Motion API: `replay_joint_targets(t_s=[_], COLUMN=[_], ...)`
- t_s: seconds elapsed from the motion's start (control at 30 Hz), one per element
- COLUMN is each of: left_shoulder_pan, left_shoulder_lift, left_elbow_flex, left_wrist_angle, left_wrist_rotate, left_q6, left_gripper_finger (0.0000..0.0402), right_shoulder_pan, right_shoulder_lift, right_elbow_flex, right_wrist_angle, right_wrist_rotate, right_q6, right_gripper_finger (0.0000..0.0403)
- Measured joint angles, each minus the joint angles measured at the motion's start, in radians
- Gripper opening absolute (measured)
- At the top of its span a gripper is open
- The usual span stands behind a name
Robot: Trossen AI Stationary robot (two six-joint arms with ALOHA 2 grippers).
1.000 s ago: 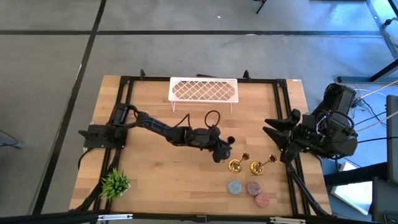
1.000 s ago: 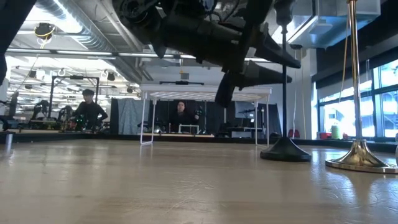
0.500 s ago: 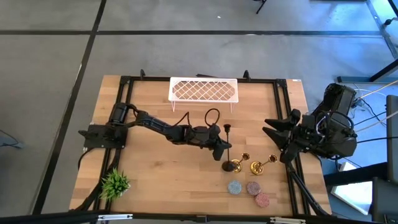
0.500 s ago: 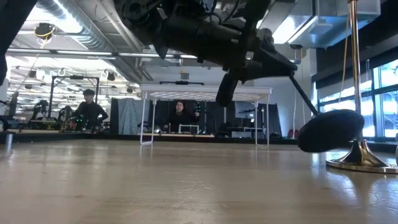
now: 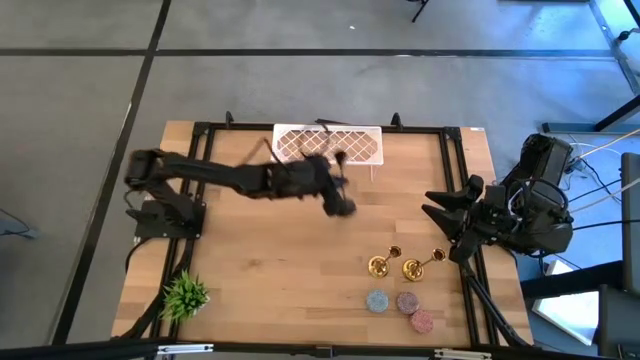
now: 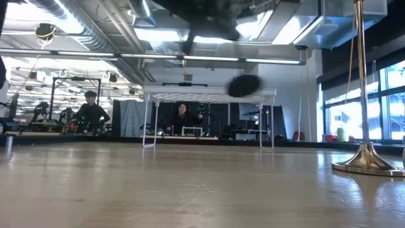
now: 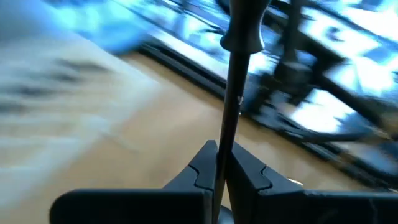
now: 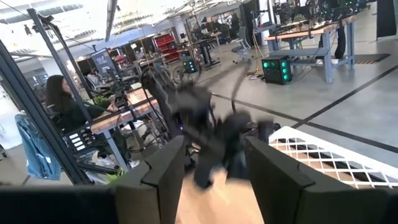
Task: Pick & Place candle stick holders
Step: Put the black candle holder on the shelf
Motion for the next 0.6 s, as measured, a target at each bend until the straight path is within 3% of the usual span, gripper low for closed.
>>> replay_joint_targets(t_s=[0.13, 0.23, 0.4, 0.6], left_shoulder_pan=[0.059, 0.108, 0.187, 0.295], left_shoulder_lift=[-0.131, -0.197, -0.251, -0.260], left_elbow_flex=[0.000, 0.000, 0.000, 0.000], left_wrist_angle=[-0.146, -0.213, -0.270, -0.310], left_wrist_rotate=[-0.176, -0.226, -0.227, -0.119], left_q6=[0.066, 0.097, 0.164, 0.210], left_gripper_finger=[0.0012, 0.0012, 0.0012, 0.0012], right_shoulder_pan=[-0.008, -0.032, -0.093, -0.234], right_shoulder_lift=[0.000, 0.002, 0.019, 0.029], right_elbow_flex=[0.000, 0.000, 0.000, 0.000], right_wrist_angle=[-0.001, 0.000, 0.000, 0.050], right_wrist_rotate=[0.000, 0.000, -0.004, -0.145], right_q6=[0.015, 0.027, 0.024, -0.023], right_gripper_finger=[0.0171, 0.0171, 0.0171, 0.0171])
